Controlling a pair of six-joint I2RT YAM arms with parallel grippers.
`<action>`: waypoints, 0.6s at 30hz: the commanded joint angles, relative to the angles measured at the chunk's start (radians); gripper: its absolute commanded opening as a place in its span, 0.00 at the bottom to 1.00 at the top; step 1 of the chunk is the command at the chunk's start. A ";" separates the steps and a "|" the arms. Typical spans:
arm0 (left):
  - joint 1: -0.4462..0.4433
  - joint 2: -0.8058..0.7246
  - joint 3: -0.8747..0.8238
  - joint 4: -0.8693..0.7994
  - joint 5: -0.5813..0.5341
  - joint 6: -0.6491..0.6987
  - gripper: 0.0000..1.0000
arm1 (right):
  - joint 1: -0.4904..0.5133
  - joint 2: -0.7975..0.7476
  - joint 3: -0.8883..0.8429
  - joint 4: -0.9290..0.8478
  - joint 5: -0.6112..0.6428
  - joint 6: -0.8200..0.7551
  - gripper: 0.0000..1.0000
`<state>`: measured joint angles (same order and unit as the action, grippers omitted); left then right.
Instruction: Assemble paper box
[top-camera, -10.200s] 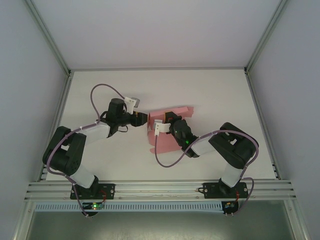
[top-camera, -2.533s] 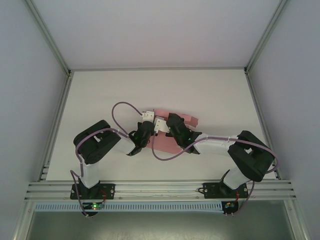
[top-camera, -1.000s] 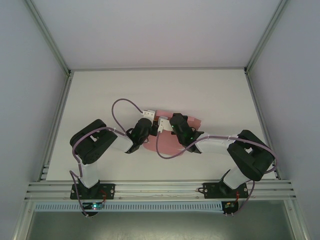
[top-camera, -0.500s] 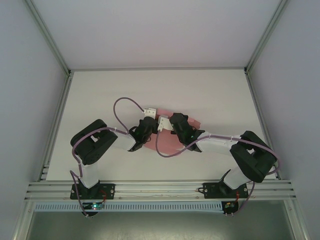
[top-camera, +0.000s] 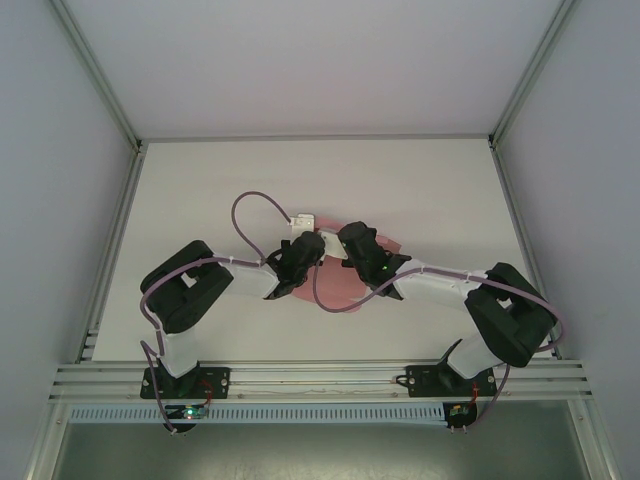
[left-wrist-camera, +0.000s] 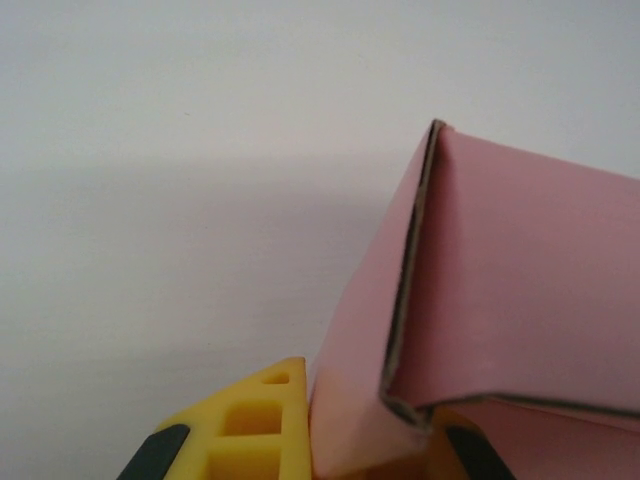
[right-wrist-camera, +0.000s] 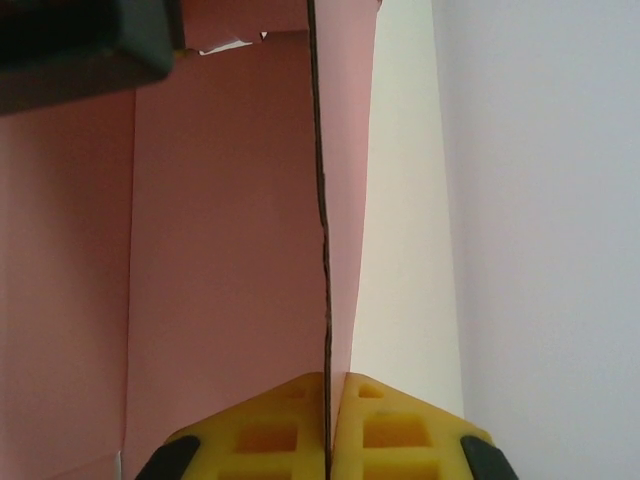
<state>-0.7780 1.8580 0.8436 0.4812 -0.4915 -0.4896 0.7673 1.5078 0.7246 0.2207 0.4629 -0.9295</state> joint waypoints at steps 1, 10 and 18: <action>0.078 0.037 -0.022 -0.205 -0.479 -0.106 0.00 | 0.022 -0.037 -0.013 -0.196 -0.077 0.089 0.00; 0.073 -0.002 -0.185 0.388 0.211 0.207 0.00 | -0.003 -0.049 -0.003 -0.017 -0.152 0.188 0.15; 0.073 -0.084 -0.255 0.465 0.296 0.188 0.00 | -0.013 -0.197 -0.009 0.017 -0.323 0.230 0.43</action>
<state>-0.7174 1.8286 0.6193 0.8589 -0.2214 -0.3168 0.7536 1.4025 0.7254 0.2096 0.2638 -0.7425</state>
